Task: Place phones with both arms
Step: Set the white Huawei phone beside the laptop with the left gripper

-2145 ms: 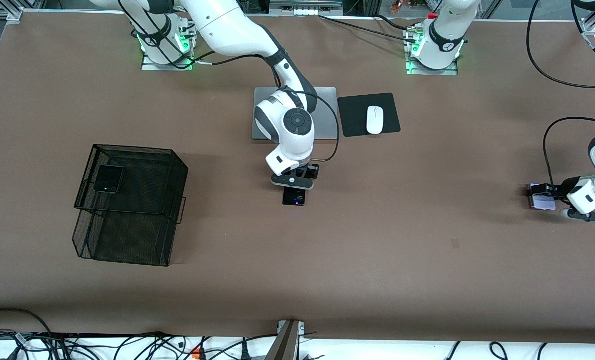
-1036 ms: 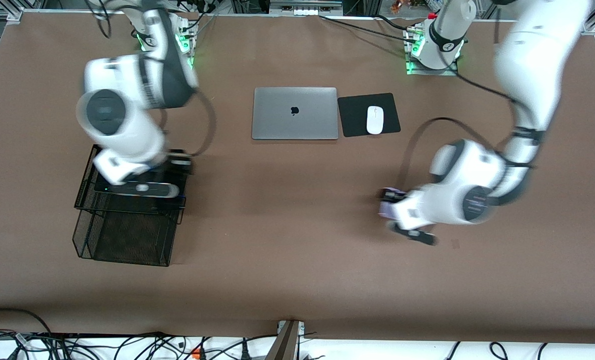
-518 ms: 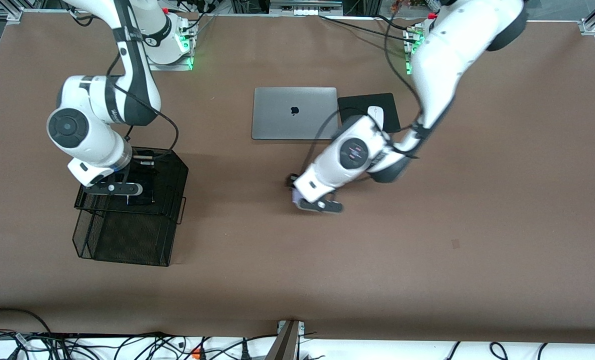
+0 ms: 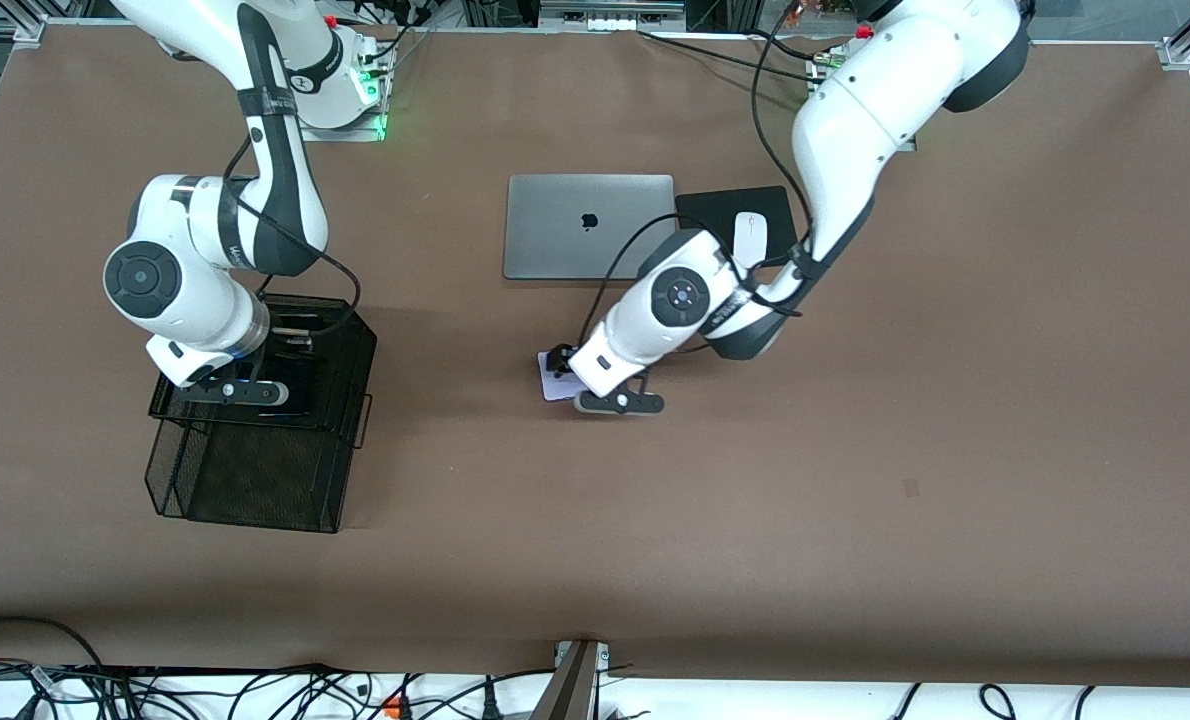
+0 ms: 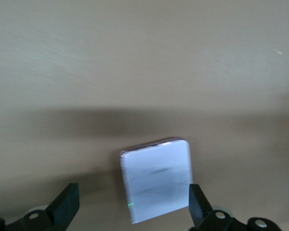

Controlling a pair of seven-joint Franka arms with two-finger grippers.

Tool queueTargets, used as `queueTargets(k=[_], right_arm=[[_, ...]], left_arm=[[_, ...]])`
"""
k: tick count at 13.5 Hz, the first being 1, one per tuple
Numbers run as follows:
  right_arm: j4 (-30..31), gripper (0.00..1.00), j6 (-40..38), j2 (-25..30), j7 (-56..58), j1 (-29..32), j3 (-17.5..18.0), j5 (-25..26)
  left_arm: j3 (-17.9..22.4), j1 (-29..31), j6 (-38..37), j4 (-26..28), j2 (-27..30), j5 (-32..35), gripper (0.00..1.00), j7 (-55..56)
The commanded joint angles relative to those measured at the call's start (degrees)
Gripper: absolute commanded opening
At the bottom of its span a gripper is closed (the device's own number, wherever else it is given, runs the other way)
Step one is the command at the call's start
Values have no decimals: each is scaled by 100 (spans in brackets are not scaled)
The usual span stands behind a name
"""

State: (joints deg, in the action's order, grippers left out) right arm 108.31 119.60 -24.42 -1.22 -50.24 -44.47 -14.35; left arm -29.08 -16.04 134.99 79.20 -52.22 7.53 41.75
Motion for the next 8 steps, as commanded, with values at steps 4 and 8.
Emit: queueTargets(k=[4, 8], right_arm=[[-1766, 100, -1823, 16, -88, -65, 26, 345], [-2253, 100, -1905, -221, -1255, -766, 61, 249]], left_arm=[[104, 1224, -2640, 113, 1396, 29, 100, -1131], [113, 2191, -3855, 43, 2161, 161, 100, -2652]])
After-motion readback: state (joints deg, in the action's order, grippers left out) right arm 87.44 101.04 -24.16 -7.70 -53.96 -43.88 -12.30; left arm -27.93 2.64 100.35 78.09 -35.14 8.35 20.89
